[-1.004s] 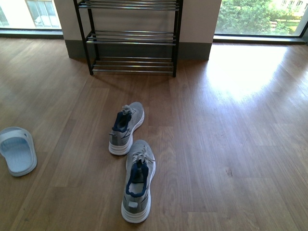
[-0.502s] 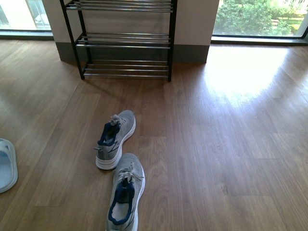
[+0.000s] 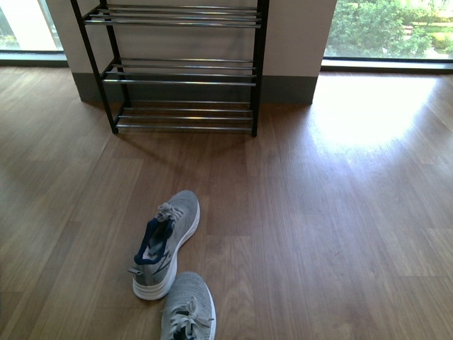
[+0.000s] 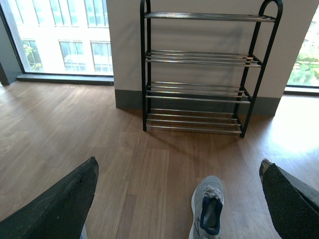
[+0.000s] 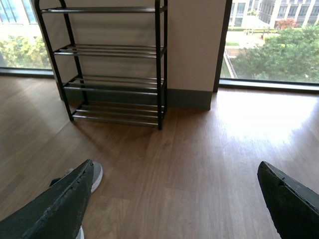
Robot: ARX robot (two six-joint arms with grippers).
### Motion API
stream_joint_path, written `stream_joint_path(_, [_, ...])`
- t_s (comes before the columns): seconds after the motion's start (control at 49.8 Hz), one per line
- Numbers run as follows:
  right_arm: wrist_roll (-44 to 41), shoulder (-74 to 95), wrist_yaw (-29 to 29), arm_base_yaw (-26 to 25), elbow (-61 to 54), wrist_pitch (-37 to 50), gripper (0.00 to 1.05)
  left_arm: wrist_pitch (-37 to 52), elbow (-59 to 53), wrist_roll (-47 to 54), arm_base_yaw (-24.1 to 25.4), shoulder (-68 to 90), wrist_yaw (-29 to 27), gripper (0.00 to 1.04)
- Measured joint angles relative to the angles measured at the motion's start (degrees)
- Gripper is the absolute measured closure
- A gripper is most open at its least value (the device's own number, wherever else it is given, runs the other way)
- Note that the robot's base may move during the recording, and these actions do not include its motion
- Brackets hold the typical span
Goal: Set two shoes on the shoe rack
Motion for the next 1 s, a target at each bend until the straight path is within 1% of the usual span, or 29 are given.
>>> stream_joint_path(1.004, [0.0,0.0,-0.2,0.0,0.0,-0.11,0.09,0.0,0.0,0.0,0.0,0.0,-0.15,0.09])
